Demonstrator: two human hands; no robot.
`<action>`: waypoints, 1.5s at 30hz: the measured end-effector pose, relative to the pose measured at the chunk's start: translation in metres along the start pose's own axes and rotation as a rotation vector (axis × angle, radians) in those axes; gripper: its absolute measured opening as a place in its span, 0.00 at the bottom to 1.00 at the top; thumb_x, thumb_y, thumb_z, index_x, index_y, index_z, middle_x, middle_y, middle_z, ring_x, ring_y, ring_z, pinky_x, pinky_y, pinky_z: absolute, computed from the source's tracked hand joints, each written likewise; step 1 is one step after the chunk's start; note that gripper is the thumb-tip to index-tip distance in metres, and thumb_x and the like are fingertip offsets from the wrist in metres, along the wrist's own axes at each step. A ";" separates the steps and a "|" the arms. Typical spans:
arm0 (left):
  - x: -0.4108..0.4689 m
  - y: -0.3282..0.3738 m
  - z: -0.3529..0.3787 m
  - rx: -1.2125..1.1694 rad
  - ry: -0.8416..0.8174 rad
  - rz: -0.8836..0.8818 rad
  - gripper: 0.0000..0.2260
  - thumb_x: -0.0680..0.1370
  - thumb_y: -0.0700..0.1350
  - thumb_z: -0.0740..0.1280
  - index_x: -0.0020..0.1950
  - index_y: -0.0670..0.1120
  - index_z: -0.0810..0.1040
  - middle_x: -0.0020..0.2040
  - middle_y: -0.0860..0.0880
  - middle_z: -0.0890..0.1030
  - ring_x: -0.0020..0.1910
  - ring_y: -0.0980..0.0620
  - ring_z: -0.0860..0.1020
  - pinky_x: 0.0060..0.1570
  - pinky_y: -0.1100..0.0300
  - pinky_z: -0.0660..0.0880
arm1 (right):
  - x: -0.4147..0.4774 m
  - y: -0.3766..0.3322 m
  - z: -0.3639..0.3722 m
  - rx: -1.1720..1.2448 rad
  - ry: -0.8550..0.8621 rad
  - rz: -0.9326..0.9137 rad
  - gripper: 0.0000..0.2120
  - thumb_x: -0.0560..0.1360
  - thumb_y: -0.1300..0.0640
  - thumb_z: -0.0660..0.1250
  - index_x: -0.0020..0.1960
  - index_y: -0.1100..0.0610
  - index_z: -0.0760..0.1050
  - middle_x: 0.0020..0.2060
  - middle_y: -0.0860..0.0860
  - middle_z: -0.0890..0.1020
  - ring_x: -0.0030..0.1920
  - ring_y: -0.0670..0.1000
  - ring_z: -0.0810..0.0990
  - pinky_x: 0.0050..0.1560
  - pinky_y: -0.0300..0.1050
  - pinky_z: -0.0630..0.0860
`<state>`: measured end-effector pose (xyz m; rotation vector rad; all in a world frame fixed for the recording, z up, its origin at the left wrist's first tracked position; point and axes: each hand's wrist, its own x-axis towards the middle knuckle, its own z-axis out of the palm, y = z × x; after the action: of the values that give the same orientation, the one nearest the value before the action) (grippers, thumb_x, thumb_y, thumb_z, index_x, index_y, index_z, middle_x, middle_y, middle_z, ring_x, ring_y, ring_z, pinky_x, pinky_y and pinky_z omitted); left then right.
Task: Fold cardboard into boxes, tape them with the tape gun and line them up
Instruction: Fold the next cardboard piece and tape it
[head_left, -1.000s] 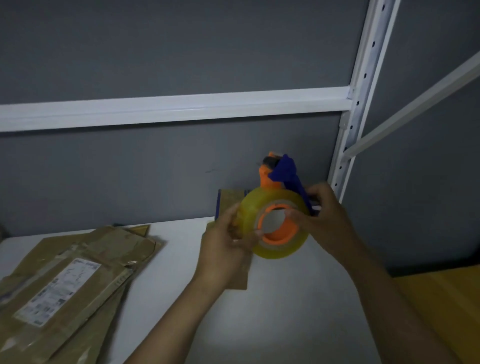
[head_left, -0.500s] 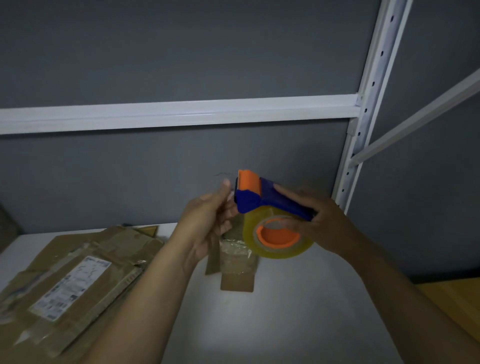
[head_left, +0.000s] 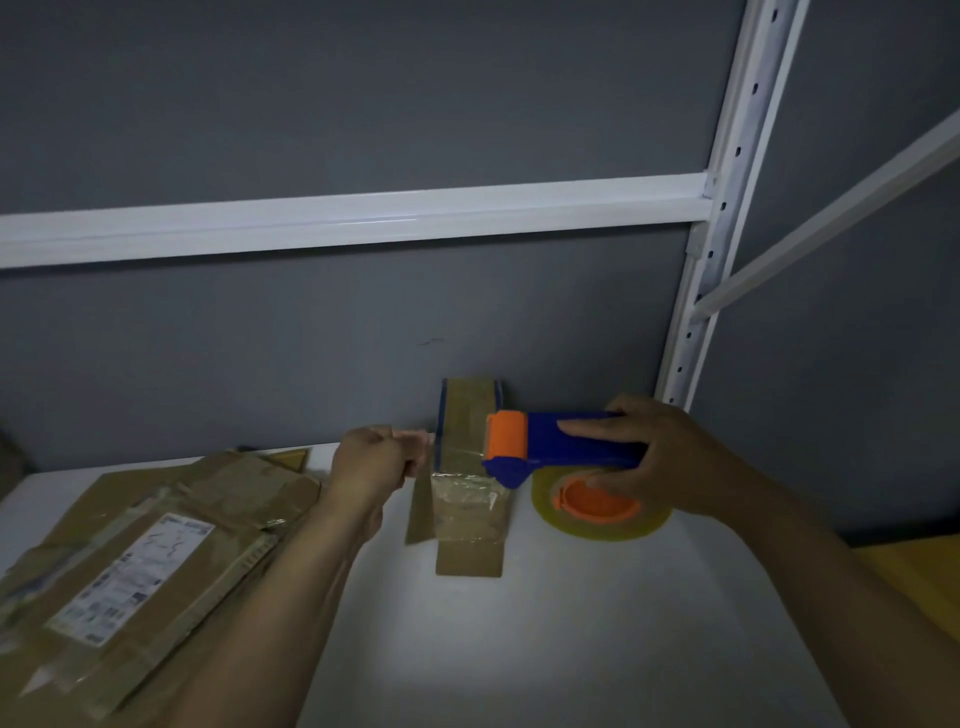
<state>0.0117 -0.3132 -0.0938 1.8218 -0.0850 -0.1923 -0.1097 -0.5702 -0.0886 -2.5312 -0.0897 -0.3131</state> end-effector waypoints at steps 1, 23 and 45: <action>0.002 -0.005 0.002 0.039 0.024 -0.009 0.09 0.75 0.37 0.67 0.35 0.40 0.78 0.33 0.42 0.77 0.35 0.47 0.73 0.42 0.54 0.72 | -0.001 0.001 0.003 -0.019 -0.038 0.002 0.29 0.70 0.50 0.75 0.59 0.27 0.63 0.52 0.40 0.71 0.53 0.39 0.72 0.47 0.28 0.70; 0.019 -0.067 0.001 0.394 0.073 0.250 0.22 0.80 0.54 0.62 0.73 0.49 0.68 0.70 0.48 0.73 0.65 0.48 0.74 0.63 0.55 0.70 | 0.000 0.009 0.036 -0.133 -0.110 0.011 0.33 0.72 0.49 0.73 0.73 0.46 0.63 0.55 0.40 0.64 0.58 0.41 0.66 0.50 0.28 0.71; 0.026 -0.082 0.009 1.065 -0.260 0.894 0.45 0.69 0.69 0.65 0.78 0.46 0.59 0.77 0.49 0.61 0.75 0.51 0.61 0.74 0.57 0.53 | -0.023 0.015 0.035 0.010 -0.135 0.109 0.32 0.71 0.50 0.74 0.70 0.40 0.63 0.54 0.43 0.68 0.57 0.45 0.71 0.52 0.37 0.75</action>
<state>0.0318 -0.3052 -0.1778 2.5678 -1.3696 0.3248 -0.1224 -0.5631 -0.1308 -2.5335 -0.0054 -0.0977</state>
